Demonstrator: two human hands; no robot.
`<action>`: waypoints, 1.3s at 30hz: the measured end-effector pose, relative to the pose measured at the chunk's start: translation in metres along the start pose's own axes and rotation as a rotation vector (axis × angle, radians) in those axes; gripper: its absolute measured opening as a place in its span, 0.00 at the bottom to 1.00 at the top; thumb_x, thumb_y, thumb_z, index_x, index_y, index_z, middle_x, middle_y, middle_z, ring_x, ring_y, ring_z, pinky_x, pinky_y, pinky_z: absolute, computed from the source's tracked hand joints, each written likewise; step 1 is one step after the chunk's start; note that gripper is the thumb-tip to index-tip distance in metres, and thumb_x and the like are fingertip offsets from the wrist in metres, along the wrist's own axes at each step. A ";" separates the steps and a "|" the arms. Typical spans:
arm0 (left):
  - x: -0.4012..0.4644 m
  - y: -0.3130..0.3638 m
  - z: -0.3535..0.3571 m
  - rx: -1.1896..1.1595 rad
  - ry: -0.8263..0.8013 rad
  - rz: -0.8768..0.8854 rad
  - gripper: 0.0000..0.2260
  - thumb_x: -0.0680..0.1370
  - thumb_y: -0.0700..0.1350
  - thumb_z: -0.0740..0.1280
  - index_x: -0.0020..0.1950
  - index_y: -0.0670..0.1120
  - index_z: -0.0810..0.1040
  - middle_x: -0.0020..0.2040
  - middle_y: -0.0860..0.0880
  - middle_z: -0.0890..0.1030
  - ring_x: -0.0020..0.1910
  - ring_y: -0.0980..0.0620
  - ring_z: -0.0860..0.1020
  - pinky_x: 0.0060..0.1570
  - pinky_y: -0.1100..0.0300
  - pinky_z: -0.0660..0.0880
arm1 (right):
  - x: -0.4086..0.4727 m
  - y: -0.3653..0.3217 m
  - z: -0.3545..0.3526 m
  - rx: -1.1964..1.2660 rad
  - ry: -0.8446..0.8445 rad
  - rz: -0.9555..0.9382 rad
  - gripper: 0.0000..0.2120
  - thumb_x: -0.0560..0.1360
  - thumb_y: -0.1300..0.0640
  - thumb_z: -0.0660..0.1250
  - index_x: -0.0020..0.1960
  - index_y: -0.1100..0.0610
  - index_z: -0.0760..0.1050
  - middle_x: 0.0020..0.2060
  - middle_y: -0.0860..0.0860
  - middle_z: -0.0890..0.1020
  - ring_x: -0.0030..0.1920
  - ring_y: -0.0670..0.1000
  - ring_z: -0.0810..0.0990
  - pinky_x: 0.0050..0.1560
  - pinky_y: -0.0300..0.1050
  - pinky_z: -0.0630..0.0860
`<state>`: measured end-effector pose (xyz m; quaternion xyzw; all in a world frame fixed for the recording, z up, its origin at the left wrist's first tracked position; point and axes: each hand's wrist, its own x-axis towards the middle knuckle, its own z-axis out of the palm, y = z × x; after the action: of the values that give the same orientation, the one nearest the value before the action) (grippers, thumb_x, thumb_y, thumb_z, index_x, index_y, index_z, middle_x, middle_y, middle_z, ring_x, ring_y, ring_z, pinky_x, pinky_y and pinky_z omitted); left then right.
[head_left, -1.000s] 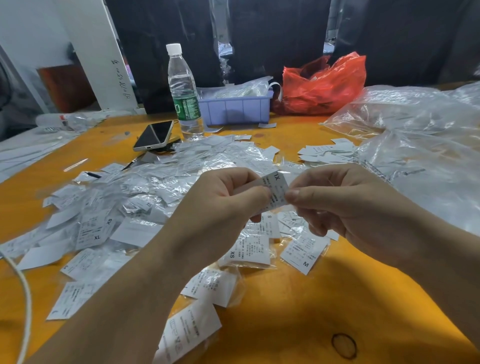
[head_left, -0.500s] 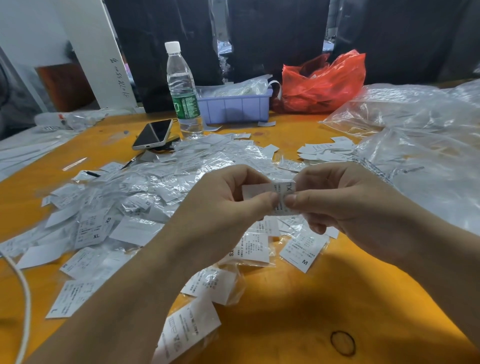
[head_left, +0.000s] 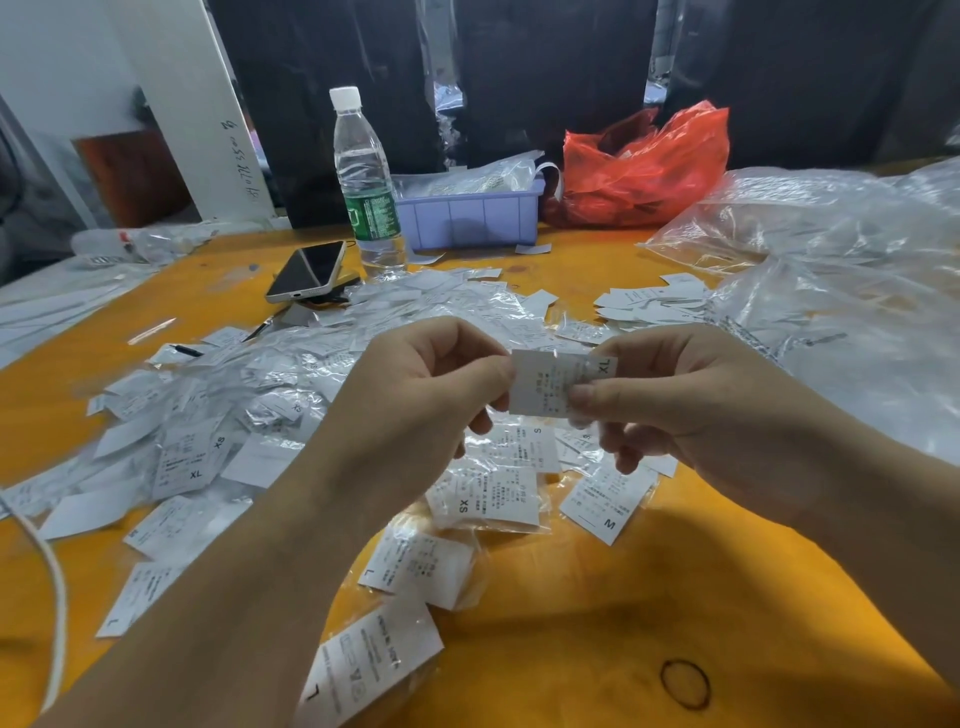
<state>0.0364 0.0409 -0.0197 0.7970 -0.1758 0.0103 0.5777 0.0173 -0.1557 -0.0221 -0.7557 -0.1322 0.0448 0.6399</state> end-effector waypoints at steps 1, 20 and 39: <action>-0.001 0.000 0.002 0.007 -0.008 0.013 0.05 0.77 0.41 0.68 0.42 0.47 0.81 0.33 0.52 0.82 0.29 0.59 0.76 0.27 0.67 0.72 | 0.000 0.001 0.000 -0.003 -0.001 0.000 0.04 0.70 0.64 0.71 0.44 0.63 0.83 0.32 0.54 0.81 0.31 0.49 0.76 0.31 0.40 0.75; -0.001 -0.001 0.007 0.056 -0.158 0.041 0.03 0.72 0.46 0.73 0.45 0.52 0.85 0.35 0.45 0.78 0.30 0.57 0.71 0.28 0.67 0.68 | 0.000 0.011 0.003 -0.100 -0.106 -0.026 0.03 0.70 0.58 0.76 0.43 0.57 0.85 0.35 0.55 0.83 0.39 0.52 0.80 0.42 0.49 0.74; 0.007 -0.015 -0.009 0.635 0.319 -0.140 0.05 0.73 0.46 0.68 0.45 0.56 0.76 0.38 0.55 0.79 0.38 0.54 0.77 0.34 0.59 0.69 | 0.009 0.020 -0.020 -0.997 0.288 0.206 0.17 0.77 0.47 0.64 0.65 0.47 0.73 0.62 0.47 0.75 0.58 0.48 0.71 0.47 0.42 0.69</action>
<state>0.0493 0.0515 -0.0291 0.9352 -0.0164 0.1491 0.3208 0.0335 -0.1750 -0.0377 -0.9759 0.0267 -0.0651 0.2066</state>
